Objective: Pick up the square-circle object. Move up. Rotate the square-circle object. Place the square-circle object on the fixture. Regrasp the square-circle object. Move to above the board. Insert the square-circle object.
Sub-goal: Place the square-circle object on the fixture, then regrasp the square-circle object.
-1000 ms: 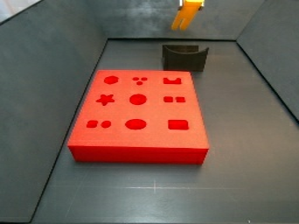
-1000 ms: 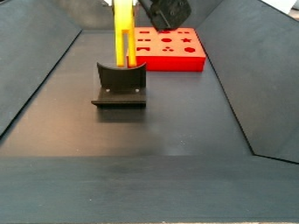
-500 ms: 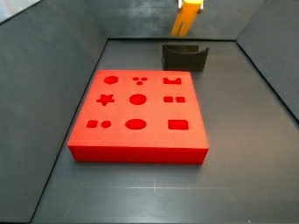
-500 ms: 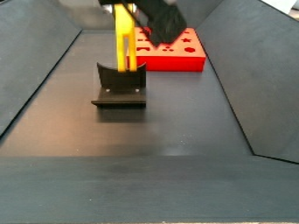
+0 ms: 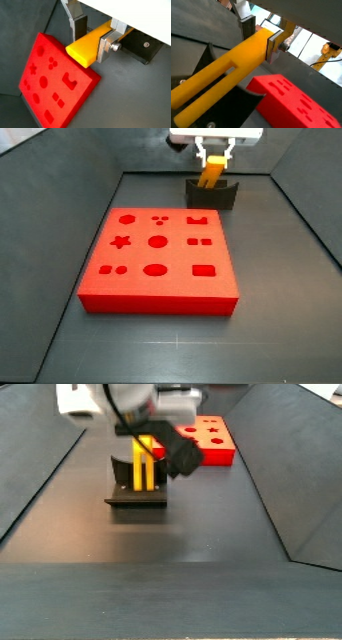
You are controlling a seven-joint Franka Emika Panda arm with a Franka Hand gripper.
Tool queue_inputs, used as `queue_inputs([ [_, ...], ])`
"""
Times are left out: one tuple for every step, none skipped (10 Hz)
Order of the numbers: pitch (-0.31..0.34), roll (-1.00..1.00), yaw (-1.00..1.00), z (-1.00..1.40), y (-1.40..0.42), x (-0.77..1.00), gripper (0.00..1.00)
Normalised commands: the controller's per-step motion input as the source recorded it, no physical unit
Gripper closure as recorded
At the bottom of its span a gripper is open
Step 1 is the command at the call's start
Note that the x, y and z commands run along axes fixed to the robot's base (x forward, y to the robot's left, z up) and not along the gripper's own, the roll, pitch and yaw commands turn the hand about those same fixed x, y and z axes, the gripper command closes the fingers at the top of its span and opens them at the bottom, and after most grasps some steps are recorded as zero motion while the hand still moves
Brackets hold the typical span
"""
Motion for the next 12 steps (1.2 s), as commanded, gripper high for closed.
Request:
queue_inputs([
  [-0.057, -0.08, -0.01, -0.52, 0.04, 0.09, 1.0],
  [-0.059, -0.07, 0.0, -0.36, 0.03, 0.08, 1.0],
  [-0.05, -0.06, 0.01, -0.17, 0.02, 0.06, 1.0],
  [0.0, 0.0, 0.0, 0.0, 0.0, 0.0, 0.0],
  [0.073, 0.01, -0.04, 1.0, 0.0, 0.0, 0.0],
  [0.071, 0.01, -0.04, 1.0, 0.0, 0.0, 0.0],
  [0.072, 0.03, -0.04, 1.0, 0.01, -0.01, 0.0],
  [0.072, 0.05, -0.04, 1.0, 0.01, -0.02, 0.0],
  [0.07, 0.05, -0.05, 1.0, 0.01, -0.02, 0.0],
  [0.065, 0.05, -0.05, 0.93, 0.01, -0.03, 0.0],
  [0.05, 0.05, -0.05, 0.69, 0.01, -0.03, 0.0],
  [0.041, 0.04, -0.05, 0.44, 0.01, -0.02, 0.0],
])
